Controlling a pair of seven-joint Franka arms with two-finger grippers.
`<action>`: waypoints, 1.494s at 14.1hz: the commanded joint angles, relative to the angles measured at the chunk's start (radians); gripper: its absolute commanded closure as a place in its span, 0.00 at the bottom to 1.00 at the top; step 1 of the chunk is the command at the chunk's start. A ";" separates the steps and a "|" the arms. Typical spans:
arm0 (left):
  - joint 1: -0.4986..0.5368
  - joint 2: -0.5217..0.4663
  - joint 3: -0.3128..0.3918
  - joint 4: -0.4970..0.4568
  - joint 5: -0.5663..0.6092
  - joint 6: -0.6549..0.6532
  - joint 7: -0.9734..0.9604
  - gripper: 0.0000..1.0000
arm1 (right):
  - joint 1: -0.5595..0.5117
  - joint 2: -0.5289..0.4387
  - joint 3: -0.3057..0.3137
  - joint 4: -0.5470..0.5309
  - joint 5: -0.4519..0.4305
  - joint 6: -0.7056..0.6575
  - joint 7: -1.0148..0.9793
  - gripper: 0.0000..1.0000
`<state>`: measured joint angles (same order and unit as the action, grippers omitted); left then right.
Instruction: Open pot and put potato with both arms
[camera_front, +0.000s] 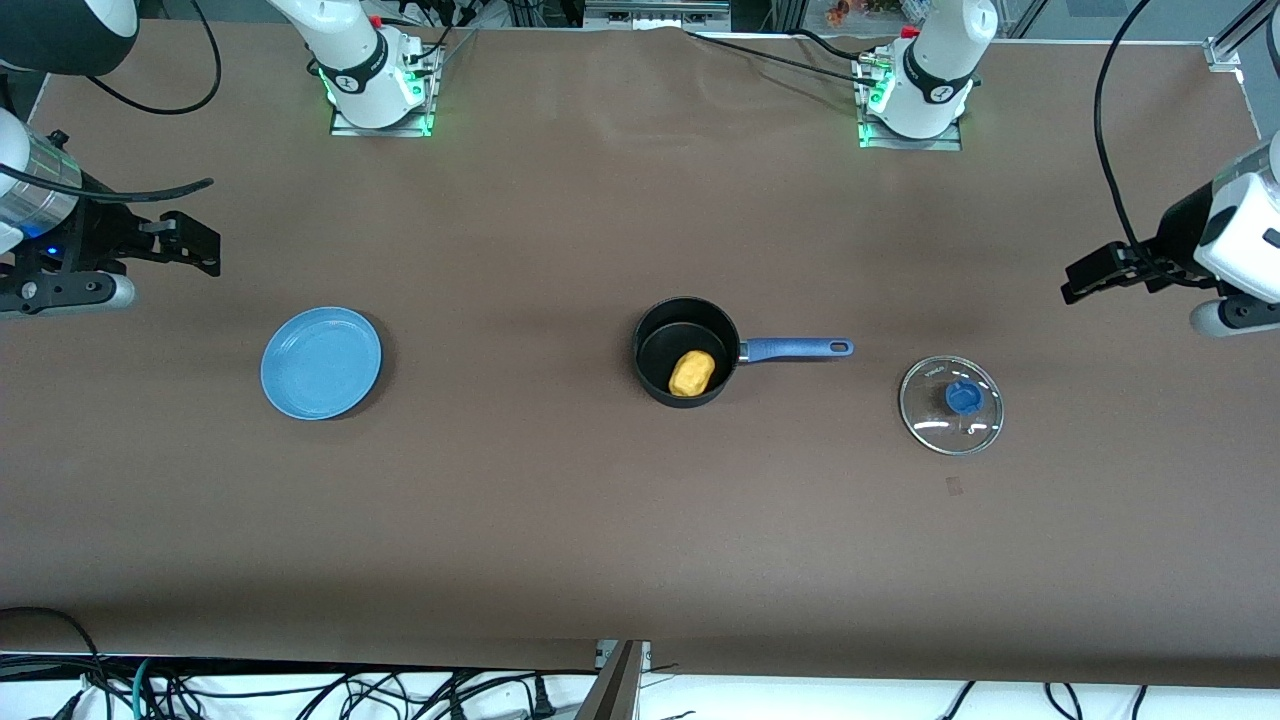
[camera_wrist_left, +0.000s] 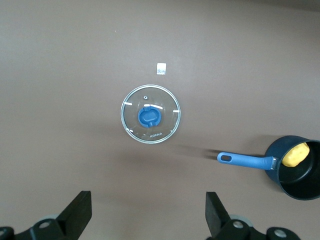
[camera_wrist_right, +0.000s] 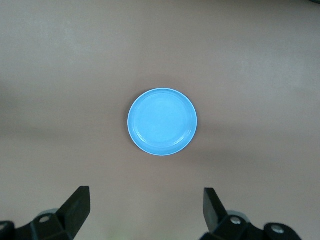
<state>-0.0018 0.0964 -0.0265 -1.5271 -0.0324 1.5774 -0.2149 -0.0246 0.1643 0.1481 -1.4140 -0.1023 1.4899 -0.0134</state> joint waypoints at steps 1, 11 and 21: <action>-0.084 -0.069 0.098 -0.064 -0.026 0.029 0.022 0.00 | -0.008 -0.011 0.004 -0.013 0.006 0.010 -0.013 0.00; -0.079 -0.041 0.088 -0.041 -0.011 0.020 0.022 0.00 | -0.008 -0.011 0.004 -0.013 0.026 0.016 -0.016 0.00; -0.083 0.015 0.059 -0.022 -0.009 -0.005 0.052 0.00 | -0.008 -0.011 0.004 -0.013 0.026 0.016 -0.017 0.00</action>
<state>-0.0829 0.0818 0.0279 -1.5636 -0.0346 1.5849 -0.2053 -0.0245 0.1643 0.1483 -1.4140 -0.0925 1.4959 -0.0135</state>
